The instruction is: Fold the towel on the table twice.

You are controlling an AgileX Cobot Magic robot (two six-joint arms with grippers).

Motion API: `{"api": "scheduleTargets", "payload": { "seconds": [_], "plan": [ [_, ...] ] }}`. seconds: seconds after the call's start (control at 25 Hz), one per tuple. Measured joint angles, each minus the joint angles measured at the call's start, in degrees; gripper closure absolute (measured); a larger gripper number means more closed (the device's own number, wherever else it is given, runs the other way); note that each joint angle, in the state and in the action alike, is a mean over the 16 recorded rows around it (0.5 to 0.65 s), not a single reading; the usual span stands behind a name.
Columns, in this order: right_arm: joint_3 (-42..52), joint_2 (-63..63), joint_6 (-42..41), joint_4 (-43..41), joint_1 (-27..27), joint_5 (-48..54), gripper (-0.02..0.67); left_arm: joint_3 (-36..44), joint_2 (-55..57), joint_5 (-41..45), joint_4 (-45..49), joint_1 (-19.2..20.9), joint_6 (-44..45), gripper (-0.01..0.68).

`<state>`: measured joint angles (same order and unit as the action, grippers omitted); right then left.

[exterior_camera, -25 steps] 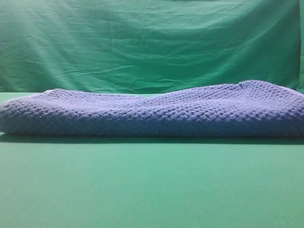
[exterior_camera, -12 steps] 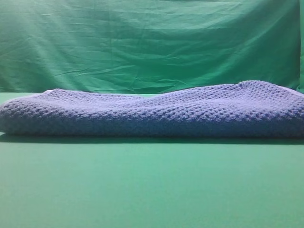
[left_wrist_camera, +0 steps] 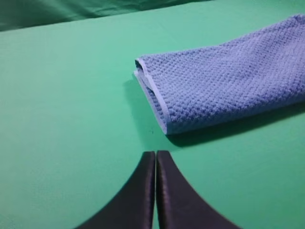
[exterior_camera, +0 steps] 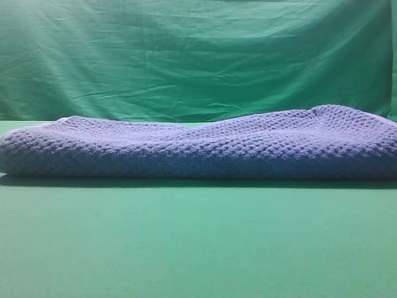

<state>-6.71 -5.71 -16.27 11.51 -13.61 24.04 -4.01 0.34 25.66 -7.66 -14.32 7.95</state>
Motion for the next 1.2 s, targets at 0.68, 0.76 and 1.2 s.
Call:
{"api": "scheduleTargets", "payload": {
  "seconds": [0.68,0.76,1.2],
  "plan": [
    [8.2,0.0,0.0,-2.7,0.0,-3.4,0.649,4.8,0.0,-6.0,-1.0,0.0,0.0,0.673],
    [8.3,0.0,0.0,-2.8,0.0,-3.7,0.649,4.8,0.0,-6.2,-1.0,0.0,0.0,0.673],
    [8.3,0.0,0.0,-3.0,0.8,-3.9,0.649,4.8,0.0,-6.3,-1.0,0.8,0.0,0.673]
  ]
}}
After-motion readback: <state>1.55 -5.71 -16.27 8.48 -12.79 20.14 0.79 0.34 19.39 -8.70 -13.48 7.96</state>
